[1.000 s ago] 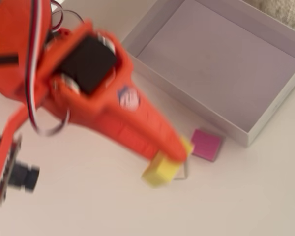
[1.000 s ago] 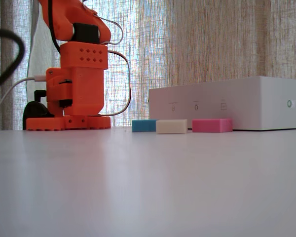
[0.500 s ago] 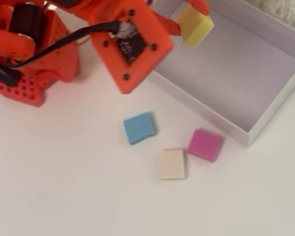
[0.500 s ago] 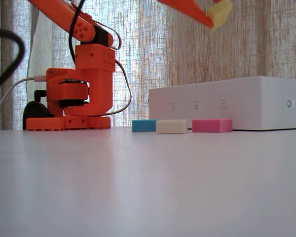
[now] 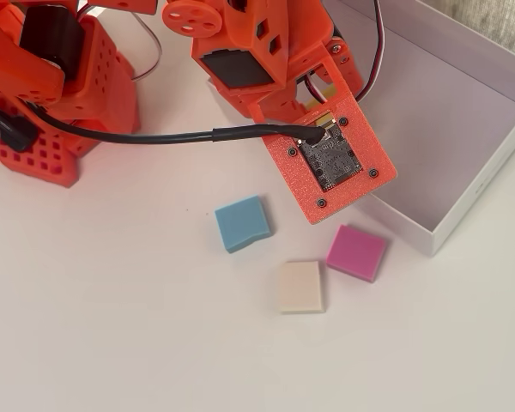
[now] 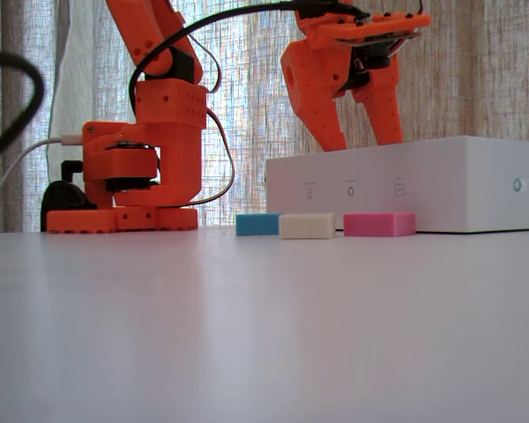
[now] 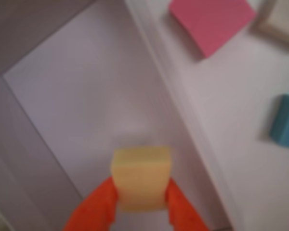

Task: Grasp the yellow cuboid and put it in the bin.

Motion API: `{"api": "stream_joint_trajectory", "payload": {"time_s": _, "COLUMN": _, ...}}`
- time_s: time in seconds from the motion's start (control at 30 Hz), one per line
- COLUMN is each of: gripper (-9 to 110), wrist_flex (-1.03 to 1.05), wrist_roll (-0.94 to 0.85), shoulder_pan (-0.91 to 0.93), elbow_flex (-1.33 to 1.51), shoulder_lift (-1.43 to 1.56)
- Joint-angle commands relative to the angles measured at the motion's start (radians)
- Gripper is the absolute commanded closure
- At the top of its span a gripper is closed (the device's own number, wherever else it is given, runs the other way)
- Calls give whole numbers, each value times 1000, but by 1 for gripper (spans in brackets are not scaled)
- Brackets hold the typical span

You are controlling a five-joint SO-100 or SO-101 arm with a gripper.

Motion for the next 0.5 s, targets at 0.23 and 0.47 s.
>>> {"api": "stream_joint_trajectory", "payload": {"time_s": 0.23, "gripper": 59, "wrist_flex": -15, "wrist_roll": -3, "shoulder_pan": -2, "elbow_flex": -9, "shoulder_lift": 46}}
{"api": "stream_joint_trajectory", "payload": {"time_s": 0.47, "gripper": 47, "wrist_flex": -107, "wrist_roll": -29, "shoulder_pan": 29, "elbow_flex": -37, "shoulder_lift": 170}}
